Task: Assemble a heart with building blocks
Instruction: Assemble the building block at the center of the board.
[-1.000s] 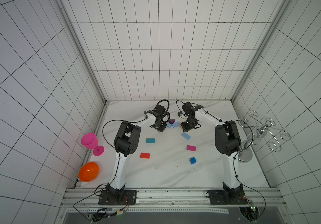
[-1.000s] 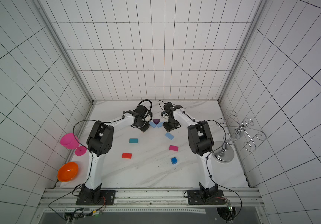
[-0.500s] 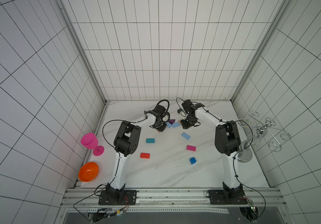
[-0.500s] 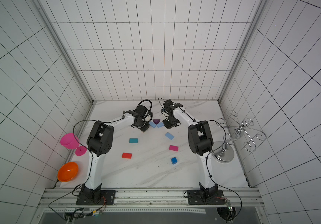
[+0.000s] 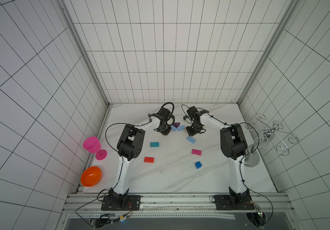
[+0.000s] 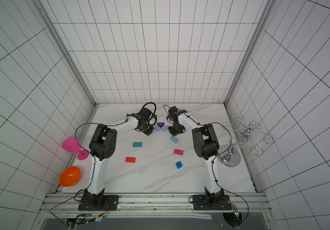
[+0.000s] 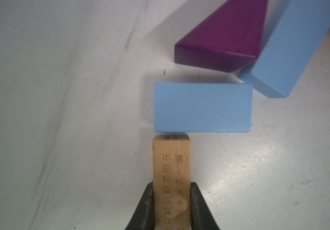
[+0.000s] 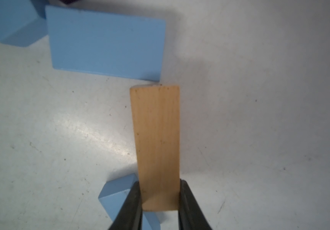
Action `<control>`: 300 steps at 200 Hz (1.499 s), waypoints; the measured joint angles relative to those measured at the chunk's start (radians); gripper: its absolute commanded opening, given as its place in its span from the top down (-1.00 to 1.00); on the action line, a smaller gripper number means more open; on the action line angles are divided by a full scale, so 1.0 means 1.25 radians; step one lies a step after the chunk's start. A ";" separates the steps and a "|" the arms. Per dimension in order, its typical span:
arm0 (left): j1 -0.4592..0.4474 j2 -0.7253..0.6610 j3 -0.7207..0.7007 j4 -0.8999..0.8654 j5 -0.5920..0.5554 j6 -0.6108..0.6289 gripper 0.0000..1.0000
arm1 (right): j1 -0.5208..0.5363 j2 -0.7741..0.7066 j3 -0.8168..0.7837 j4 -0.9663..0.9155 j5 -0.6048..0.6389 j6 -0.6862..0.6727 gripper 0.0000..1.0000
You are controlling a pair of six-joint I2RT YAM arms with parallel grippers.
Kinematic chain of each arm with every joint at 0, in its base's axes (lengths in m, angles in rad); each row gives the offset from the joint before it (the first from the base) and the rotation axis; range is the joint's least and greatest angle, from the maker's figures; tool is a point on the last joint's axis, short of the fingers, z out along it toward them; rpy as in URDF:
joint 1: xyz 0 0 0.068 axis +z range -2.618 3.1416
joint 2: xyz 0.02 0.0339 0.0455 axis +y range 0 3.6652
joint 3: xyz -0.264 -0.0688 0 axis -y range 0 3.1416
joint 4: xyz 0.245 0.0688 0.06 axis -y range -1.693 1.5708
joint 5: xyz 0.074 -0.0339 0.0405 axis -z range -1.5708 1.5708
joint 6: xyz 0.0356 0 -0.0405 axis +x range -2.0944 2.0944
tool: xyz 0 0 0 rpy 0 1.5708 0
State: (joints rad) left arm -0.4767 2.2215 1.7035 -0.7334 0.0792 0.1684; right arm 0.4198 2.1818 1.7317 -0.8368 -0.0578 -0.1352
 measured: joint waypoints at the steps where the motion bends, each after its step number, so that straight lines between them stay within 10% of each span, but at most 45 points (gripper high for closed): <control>1: 0.000 0.000 0.000 0.000 0.000 0.000 0.51 | 0.000 0.000 -0.001 0.001 0.000 0.000 1.00; 300: 0.001 0.000 0.000 0.000 0.000 0.010 0.50 | 0.012 -0.028 -0.065 0.022 -0.005 0.006 0.95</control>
State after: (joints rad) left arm -0.4759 2.2215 1.7031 -0.7330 0.0788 0.1806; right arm 0.4347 2.1471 1.6505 -0.8089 -0.0635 -0.1276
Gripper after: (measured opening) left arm 0.248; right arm 0.277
